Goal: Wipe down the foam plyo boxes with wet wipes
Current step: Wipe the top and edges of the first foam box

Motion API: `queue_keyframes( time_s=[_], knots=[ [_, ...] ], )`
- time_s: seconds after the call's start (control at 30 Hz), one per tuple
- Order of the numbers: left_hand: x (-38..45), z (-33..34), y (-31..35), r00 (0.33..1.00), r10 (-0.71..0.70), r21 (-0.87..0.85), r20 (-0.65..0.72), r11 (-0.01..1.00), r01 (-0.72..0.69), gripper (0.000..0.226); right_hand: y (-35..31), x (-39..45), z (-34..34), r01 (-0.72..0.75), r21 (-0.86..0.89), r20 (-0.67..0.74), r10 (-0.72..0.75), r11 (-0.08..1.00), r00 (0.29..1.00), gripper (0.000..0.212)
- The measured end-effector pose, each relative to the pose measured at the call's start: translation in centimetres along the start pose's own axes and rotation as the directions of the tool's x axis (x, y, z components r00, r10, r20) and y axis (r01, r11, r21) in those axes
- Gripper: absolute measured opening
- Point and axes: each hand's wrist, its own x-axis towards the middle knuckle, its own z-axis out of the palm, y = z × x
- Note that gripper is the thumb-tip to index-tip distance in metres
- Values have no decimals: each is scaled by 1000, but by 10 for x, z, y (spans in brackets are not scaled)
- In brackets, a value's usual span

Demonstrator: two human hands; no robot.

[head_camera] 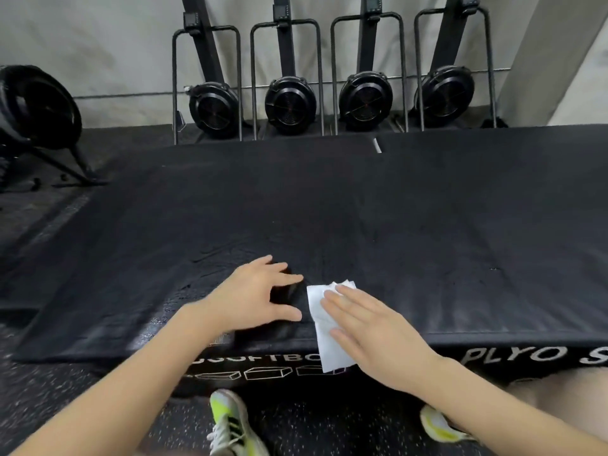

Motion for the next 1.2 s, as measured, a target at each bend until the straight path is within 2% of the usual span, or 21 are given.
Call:
queue_keyframes(
  time_s=[0.07, 0.17, 0.23, 0.33, 0.43, 0.63, 0.8, 0.9, 1.1, 1.2],
  knots=[
    [22, -12, 11, 987, -24, 38, 157, 999, 19, 98, -5, 1, 15, 25, -48, 44, -23, 999, 999, 52],
    [45, -15, 37, 969, -4, 191, 247, 981, -44, 120, -9, -8, 28, 3, -118, 43, 3, 993, 999, 56],
    [54, -9, 48, 950, -63, 292, 306, 956, -31, 132, -2, -15, 29, -28, -159, 9, 30, 987, 1000, 57],
    [60, -3, 47, 929, -119, 291, 349, 957, 13, 144, 16, -33, 29, -87, -209, -2, 88, 974, 996, 57],
    [61, -4, 41, 926, -106, 251, 361, 968, 13, 148, 33, -52, 20, -182, -218, -41, 178, 959, 983, 56],
    [77, -7, 48, 920, -152, 328, 362, 944, 27, 154, 31, -64, 21, -343, -179, -62, 337, 922, 939, 52],
    [90, -1, 55, 907, -206, 424, 368, 905, 34, 160, -6, -32, 34, -279, -157, -19, 280, 947, 960, 54],
    [88, -4, 52, 907, -197, 393, 371, 919, 39, 158, -6, -23, 32, -219, -166, -4, 222, 961, 975, 54],
    [90, -3, 59, 901, -210, 424, 380, 905, 32, 156, 50, -57, 15, -371, -182, 66, 388, 911, 919, 59],
    [91, -1, 60, 902, -216, 454, 374, 891, 25, 158, 48, -69, 13, -229, -194, 117, 254, 954, 960, 55]
  ],
)
